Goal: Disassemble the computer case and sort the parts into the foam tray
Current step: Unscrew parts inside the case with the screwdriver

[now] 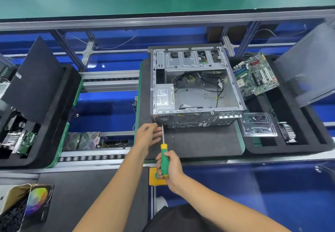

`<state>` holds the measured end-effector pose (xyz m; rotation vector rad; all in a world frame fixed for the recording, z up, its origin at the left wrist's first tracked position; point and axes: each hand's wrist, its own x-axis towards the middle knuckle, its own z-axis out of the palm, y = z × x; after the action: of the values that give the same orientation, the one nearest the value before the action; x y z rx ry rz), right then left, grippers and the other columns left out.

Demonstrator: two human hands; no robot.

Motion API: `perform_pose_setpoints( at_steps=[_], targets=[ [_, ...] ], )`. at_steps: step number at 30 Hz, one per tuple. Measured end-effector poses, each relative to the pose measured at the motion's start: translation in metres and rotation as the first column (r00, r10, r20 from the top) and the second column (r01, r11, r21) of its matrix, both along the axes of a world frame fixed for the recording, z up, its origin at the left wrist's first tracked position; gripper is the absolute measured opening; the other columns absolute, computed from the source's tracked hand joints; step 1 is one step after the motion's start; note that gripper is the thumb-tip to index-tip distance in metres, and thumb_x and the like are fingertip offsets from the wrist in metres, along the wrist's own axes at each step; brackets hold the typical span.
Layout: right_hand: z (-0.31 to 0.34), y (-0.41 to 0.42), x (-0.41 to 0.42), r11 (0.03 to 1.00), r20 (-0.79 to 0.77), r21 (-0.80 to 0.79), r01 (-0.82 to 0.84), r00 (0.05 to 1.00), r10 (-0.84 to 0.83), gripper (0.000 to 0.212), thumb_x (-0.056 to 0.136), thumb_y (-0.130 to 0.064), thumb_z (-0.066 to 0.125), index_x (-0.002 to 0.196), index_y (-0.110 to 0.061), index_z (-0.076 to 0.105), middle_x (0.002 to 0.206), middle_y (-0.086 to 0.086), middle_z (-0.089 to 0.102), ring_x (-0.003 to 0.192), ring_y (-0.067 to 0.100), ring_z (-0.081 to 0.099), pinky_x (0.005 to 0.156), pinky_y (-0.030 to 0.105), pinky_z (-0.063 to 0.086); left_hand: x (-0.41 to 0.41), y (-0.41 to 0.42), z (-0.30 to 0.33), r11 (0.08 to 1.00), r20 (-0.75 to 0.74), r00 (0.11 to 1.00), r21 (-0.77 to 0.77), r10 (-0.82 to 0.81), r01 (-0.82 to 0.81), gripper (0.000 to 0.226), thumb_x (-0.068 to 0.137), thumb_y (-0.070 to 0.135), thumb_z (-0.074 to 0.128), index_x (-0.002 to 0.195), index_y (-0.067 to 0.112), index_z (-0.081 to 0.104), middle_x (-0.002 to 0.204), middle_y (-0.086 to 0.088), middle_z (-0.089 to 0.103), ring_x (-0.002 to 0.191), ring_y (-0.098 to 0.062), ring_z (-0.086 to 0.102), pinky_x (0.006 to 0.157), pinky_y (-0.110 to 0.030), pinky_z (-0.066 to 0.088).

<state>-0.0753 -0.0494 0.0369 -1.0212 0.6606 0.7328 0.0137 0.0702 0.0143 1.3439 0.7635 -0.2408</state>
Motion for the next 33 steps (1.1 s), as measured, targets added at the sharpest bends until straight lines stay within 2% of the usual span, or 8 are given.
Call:
perform_pose_setpoints(
  at_steps=[3,6,12,16,20,25,30,33],
  targets=[
    [-0.005,-0.011,-0.002,0.999,-0.002,-0.048,0.007,1.000,-0.007,0.033,0.099,-0.023,0.038,0.081,-0.007,0.059,0.059,0.005,0.053,0.045,0.016,0.041,0.044,0.024,0.031,-0.005,-0.004,-0.019,0.940,-0.050,0.986,0.300,-0.157,0.165,0.013,0.101,0.023,0.062,0.103,0.010,0.063,0.098,-0.011,0.076,0.085,-0.021,0.072,0.079,-0.039,0.061],
    [-0.009,-0.019,-0.002,0.997,-0.018,-0.074,0.020,1.000,-0.021,0.032,0.099,-0.023,0.037,0.085,-0.006,0.060,0.060,0.005,0.053,0.044,0.016,0.042,0.045,0.025,0.031,-0.010,-0.009,-0.032,0.627,-0.179,0.902,0.666,-0.392,0.405,0.012,0.098,0.031,0.064,0.099,0.019,0.064,0.093,0.002,0.072,0.090,-0.019,0.066,0.082,-0.038,0.054],
    [-0.011,-0.028,-0.005,0.992,-0.074,-0.111,-0.065,0.996,0.057,0.029,0.100,-0.023,0.037,0.088,-0.008,0.059,0.062,0.004,0.054,0.047,0.015,0.043,0.048,0.025,0.032,-0.015,-0.026,-0.035,0.373,-0.240,0.798,0.785,-0.552,0.495,0.008,0.098,0.034,0.063,0.101,0.028,0.065,0.091,0.006,0.068,0.089,-0.017,0.062,0.077,-0.037,0.054],
    [-0.011,-0.031,-0.004,0.988,-0.092,-0.098,-0.120,0.990,0.111,0.024,0.097,-0.021,0.042,0.090,-0.008,0.060,0.063,0.003,0.055,0.048,0.014,0.045,0.049,0.024,0.034,-0.020,-0.025,-0.039,0.639,-0.072,0.893,0.673,-0.445,0.373,0.028,0.107,0.038,0.050,0.095,0.018,0.065,0.082,0.002,0.067,0.082,-0.019,0.063,0.071,-0.035,0.047],
    [-0.016,-0.025,0.003,0.969,-0.076,-0.157,-0.189,0.981,0.179,0.021,0.096,-0.022,0.045,0.094,-0.009,0.062,0.062,0.002,0.058,0.047,0.013,0.047,0.048,0.023,0.036,-0.026,-0.022,-0.032,0.967,0.004,0.993,0.227,-0.116,0.112,0.049,0.108,0.046,0.043,0.098,0.004,0.067,0.078,-0.007,0.068,0.065,-0.016,0.058,0.059,-0.029,0.047],
    [-0.015,-0.008,0.016,0.883,0.022,-0.308,-0.353,0.926,0.378,0.012,0.101,-0.019,0.041,0.104,-0.012,0.051,0.088,0.009,0.060,0.054,0.017,0.051,0.048,0.027,0.039,-0.050,-0.016,-0.034,0.966,-0.016,0.974,0.125,-0.225,0.225,0.027,0.099,0.031,0.068,0.105,0.005,0.063,0.078,-0.003,0.059,0.054,-0.006,0.053,0.047,-0.021,0.044],
    [-0.011,0.006,0.020,0.769,0.067,-0.443,-0.461,0.839,0.541,0.026,0.103,-0.023,0.039,0.126,-0.010,0.033,0.117,0.021,0.056,0.102,0.032,0.067,0.072,0.037,0.051,-0.060,-0.013,-0.033,0.980,-0.019,0.982,0.068,-0.188,0.189,0.021,0.105,0.025,0.058,0.120,0.011,0.062,0.111,-0.012,0.066,0.098,-0.021,0.063,0.090,-0.037,0.053],
    [-0.009,0.010,0.027,0.705,0.072,-0.529,-0.473,0.802,0.592,0.033,0.095,-0.010,0.046,0.126,-0.006,0.037,0.130,0.023,0.049,0.106,0.031,0.062,0.075,0.036,0.055,-0.057,-0.012,-0.031,0.981,-0.033,0.987,0.107,-0.158,0.161,0.020,0.108,0.019,0.047,0.117,0.013,0.064,0.111,-0.015,0.064,0.098,-0.024,0.061,0.091,-0.039,0.052]
  ],
)
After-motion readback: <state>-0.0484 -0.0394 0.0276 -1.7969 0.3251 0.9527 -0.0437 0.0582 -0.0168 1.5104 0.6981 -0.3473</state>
